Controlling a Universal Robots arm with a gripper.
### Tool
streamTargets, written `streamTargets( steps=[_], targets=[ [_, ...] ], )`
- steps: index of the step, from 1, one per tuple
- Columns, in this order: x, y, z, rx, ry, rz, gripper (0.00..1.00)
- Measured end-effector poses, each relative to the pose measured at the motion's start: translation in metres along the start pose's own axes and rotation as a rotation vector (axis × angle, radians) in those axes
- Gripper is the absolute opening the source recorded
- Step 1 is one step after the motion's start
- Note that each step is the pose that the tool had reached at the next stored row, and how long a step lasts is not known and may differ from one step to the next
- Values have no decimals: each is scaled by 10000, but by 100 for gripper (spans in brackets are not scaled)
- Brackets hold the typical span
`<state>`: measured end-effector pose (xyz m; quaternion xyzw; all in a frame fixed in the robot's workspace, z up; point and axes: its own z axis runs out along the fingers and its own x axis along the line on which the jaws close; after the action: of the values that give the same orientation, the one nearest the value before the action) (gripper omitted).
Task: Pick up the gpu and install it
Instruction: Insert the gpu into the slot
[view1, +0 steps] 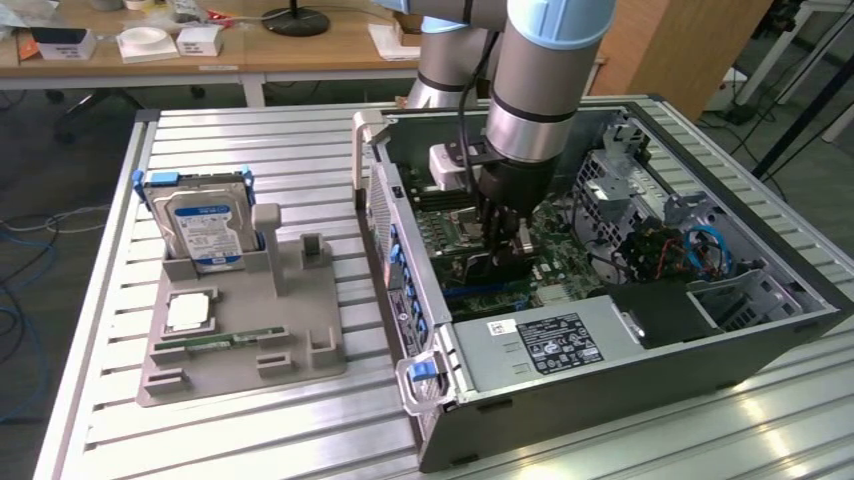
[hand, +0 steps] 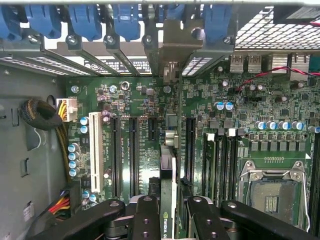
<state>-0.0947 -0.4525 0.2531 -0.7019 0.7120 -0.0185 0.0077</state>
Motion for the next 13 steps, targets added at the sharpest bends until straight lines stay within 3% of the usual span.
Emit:
streamTargets(
  steps=[13],
  targets=[
    [-9, 1, 28, 2, -7, -91, 26]
  ],
)
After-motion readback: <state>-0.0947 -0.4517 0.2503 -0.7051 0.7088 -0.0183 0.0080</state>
